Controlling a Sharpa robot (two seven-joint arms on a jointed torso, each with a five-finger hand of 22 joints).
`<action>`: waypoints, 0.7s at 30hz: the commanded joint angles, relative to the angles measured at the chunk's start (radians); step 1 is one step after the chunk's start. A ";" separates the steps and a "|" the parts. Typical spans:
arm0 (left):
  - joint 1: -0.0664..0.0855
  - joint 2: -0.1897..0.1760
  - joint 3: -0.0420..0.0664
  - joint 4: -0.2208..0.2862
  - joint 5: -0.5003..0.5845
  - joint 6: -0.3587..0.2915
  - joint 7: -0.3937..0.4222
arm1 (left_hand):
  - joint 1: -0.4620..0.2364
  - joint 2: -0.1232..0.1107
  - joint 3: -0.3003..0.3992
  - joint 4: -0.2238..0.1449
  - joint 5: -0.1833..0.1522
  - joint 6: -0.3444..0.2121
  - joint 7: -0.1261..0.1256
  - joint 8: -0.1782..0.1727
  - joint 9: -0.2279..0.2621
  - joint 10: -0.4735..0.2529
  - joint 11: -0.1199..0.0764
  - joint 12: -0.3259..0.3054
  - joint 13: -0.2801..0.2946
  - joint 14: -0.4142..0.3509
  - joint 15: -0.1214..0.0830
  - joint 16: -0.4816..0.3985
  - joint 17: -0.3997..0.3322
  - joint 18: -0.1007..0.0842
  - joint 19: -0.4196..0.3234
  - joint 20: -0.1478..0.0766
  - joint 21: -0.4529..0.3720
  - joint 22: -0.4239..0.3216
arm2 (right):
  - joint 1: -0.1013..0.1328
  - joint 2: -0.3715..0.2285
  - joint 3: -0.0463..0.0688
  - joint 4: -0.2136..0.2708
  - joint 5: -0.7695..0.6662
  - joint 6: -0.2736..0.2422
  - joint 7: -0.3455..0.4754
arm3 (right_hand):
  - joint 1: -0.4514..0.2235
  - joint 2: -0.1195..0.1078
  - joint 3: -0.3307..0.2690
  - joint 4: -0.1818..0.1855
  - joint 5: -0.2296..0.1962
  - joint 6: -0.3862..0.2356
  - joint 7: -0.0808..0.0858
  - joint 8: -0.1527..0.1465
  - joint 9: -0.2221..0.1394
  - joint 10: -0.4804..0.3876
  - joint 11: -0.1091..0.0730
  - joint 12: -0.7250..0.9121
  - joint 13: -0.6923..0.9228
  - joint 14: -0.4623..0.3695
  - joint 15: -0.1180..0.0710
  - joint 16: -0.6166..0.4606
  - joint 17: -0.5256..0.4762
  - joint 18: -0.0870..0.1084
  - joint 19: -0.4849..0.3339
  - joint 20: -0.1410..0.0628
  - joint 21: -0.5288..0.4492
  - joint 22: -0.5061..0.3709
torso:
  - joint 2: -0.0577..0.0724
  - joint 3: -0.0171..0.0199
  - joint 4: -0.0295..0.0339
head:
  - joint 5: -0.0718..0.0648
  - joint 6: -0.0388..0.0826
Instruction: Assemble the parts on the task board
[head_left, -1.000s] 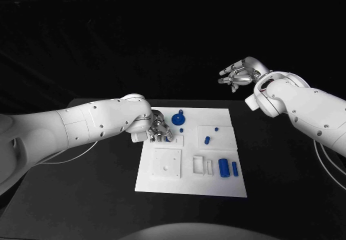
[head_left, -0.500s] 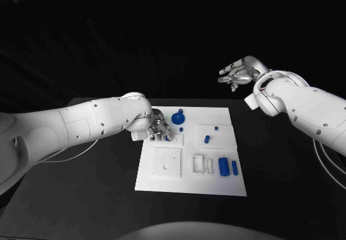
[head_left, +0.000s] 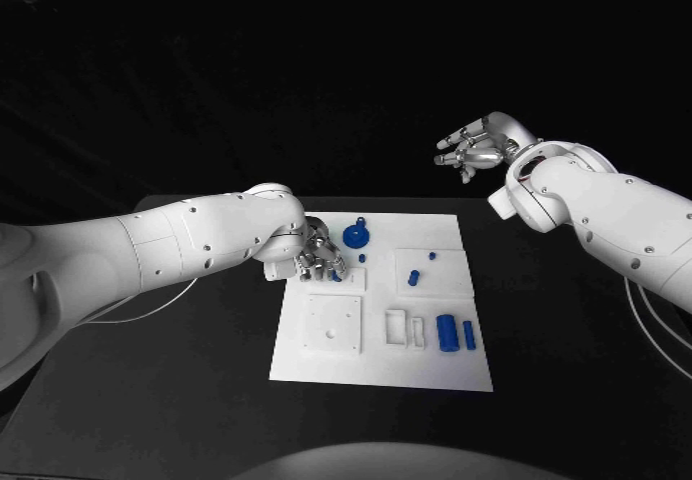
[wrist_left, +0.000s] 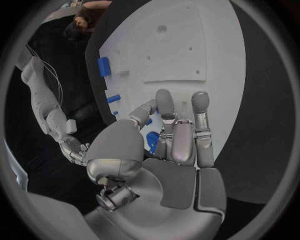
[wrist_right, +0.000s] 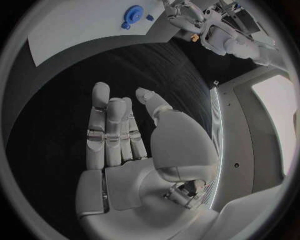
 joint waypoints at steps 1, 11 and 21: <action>-0.004 0.005 -0.002 0.000 0.002 0.020 -0.007 | 0.002 0.016 -0.001 0.008 -0.009 0.260 -0.165 0.004 0.187 0.030 -0.030 0.007 -0.003 0.005 -0.003 0.006 0.002 0.014 -0.002 0.010 0.004 0.016 | 0.000 0.001 0.000 0.000 -0.008 0.013 0.005 | -0.004 0.004 -0.001 -0.001 0.004 -0.009 0.001 -0.003 -0.001 -0.006 0.001 -0.001 -0.001 -0.006 0.002 0.000 -0.001 0.001 0.028 -0.004 -0.007 0.001 | -0.001 -0.0008 0.0003 | 0.000 -0.001; -0.004 0.007 -0.002 -0.001 0.001 0.027 -0.007 | 0.003 0.018 -0.004 0.006 -0.010 0.261 -0.165 0.004 0.187 0.030 -0.030 0.010 -0.008 0.005 -0.002 0.007 0.004 0.020 -0.002 0.016 0.006 0.017 | -0.001 0.000 0.000 0.000 -0.008 0.016 0.005 | -0.004 0.004 -0.001 -0.001 0.004 -0.009 0.001 -0.003 -0.001 -0.006 0.001 -0.001 -0.001 -0.006 0.002 0.000 -0.001 0.001 0.028 -0.004 -0.007 0.001 | -0.001 -0.0010 0.0004 | -0.001 -0.001; -0.004 0.010 -0.002 0.000 -0.012 0.017 -0.004 | 0.040 0.029 -0.153 0.032 0.029 0.263 -0.166 0.004 0.186 0.031 -0.032 0.014 -0.017 0.005 0.000 0.006 0.002 0.028 -0.004 0.025 0.007 0.016 | -0.001 0.000 0.000 0.000 -0.008 0.018 0.005 | -0.004 0.003 0.001 -0.002 0.004 -0.010 0.001 -0.003 -0.001 -0.006 0.001 -0.002 -0.001 -0.007 0.003 0.000 -0.001 0.001 0.028 -0.004 -0.008 0.002 | 0.000 -0.0013 0.0001 | -0.002 -0.002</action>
